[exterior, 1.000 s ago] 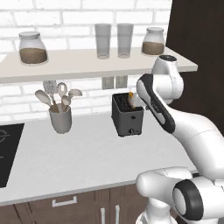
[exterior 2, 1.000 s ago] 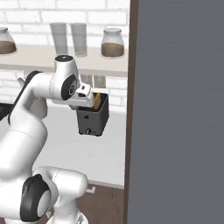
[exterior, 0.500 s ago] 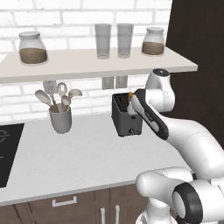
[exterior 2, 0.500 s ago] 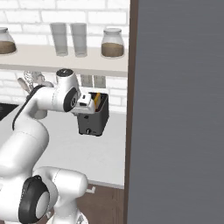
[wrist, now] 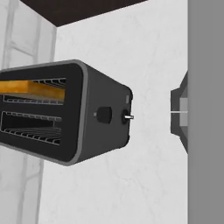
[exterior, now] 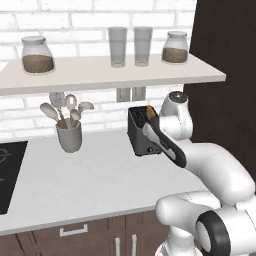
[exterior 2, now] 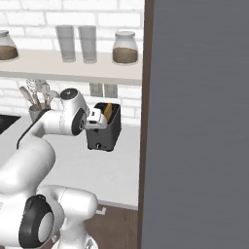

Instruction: Start the toaster. Once the lever pops up, take the bread to the plate on the dining counter.

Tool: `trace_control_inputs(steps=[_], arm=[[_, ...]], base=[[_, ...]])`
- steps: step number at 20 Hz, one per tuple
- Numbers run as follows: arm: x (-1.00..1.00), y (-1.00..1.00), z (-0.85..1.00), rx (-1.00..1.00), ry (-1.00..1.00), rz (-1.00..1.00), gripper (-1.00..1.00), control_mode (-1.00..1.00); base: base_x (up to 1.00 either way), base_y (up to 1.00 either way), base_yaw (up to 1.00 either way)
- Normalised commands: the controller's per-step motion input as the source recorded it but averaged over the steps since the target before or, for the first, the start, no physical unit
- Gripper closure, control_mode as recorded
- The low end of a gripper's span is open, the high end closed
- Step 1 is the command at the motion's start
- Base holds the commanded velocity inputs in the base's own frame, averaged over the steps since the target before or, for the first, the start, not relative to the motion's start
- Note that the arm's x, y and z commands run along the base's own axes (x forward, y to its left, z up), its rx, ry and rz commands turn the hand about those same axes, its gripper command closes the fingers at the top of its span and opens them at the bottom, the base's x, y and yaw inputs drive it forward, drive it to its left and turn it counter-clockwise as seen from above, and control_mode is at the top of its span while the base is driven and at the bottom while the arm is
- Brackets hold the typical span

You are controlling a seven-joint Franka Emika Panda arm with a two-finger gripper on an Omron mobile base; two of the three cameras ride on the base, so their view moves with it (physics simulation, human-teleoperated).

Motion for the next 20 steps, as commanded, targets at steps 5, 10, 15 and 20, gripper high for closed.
trace_control_inputs(steps=[5,10,15,20], arm=[[0.32,0.0,0.0,0.0,0.0,0.0,1.0,-1.0],[0.36,0.01,-0.01,0.0,0.0,0.0,1.0,-1.0],[0.25,0.02,-0.14,0.0,0.0,0.0,1.0,-1.0],[0.12,0.05,-0.27,0.0,0.0,0.0,1.0,-1.0]], base=[[0.0,0.0,0.0],[0.0,0.0,0.0],[0.0,0.0,0.0],[0.0,0.0,0.0]])
